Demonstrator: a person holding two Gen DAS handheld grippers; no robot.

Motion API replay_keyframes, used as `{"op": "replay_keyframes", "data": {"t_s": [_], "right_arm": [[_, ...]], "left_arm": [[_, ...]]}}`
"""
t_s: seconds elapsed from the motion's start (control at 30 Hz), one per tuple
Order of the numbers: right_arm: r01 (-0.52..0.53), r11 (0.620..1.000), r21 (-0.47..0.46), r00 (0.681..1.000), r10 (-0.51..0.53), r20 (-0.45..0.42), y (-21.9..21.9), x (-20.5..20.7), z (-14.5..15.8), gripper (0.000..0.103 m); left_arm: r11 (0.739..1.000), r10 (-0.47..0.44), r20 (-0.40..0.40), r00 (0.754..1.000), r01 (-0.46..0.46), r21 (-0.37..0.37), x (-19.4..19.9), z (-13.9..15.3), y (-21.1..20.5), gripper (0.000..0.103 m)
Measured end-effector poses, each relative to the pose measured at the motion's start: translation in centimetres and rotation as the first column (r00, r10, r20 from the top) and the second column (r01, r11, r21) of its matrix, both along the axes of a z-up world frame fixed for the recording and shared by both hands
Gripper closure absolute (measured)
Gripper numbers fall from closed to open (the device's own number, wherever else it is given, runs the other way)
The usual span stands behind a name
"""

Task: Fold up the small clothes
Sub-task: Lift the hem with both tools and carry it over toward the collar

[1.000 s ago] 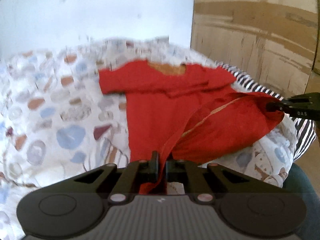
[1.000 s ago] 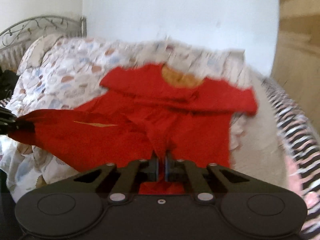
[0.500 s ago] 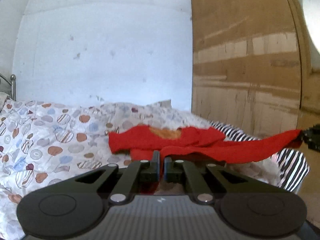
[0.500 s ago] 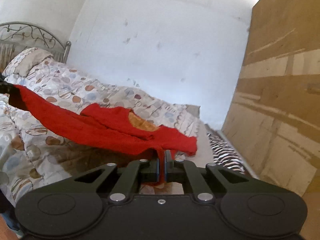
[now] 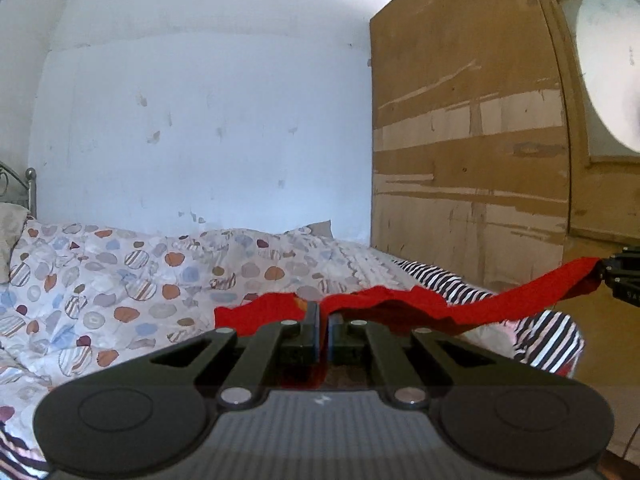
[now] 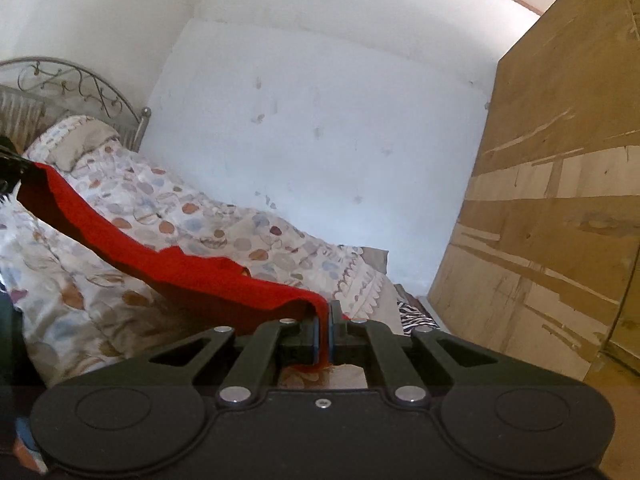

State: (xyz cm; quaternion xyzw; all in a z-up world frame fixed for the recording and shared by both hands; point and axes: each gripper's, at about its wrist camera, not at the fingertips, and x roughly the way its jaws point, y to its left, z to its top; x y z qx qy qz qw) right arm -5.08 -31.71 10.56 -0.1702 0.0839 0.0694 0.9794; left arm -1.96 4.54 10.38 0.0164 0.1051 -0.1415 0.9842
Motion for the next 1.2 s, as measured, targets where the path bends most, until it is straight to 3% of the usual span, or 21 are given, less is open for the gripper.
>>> {"op": "replay_keyframes", "data": {"t_s": [0.17,0.4,0.57,0.73,0.87,1.2], "right_arm": [[-0.01,0.999,-0.033,1.0,0.01,0.007,0.5,-3.8,1.7,0.101],[0.0,1.0,0.009,1.0,0.001,-0.025,0.1,-1.2,3.0,0.1],[-0.003,1.0,0.007,0.997,0.004,-0.072,-0.4,4.0,4.5,0.1],[-0.013,1.0,-0.009,0.992,0.012,-0.128,-0.5,10.3,6.4,0.1],[-0.007,0.999,-0.045,0.989,0.0,-0.146,-0.1,15.4,7.2,0.1],[0.03,0.997,-0.072,0.979,-0.044,-0.201,-0.1,27.1,4.5,0.1]], "left_arm": [[1.0,0.0,-0.003,1.0,0.0,-0.007,-3.1,1.8,0.1,0.101],[1.0,-0.021,-0.051,0.998,0.02,-0.019,-0.7,3.3,0.1,0.101],[0.998,-0.042,-0.138,0.989,0.036,-0.044,4.1,4.7,0.2,0.101],[0.998,-0.059,-0.164,0.985,0.064,0.024,9.9,6.8,-0.4,0.101],[0.999,-0.048,-0.217,0.975,0.049,0.0,15.0,8.0,-0.5,0.101],[1.0,0.024,-0.237,0.971,-0.022,0.011,25.9,5.6,-1.1,0.1]]}}
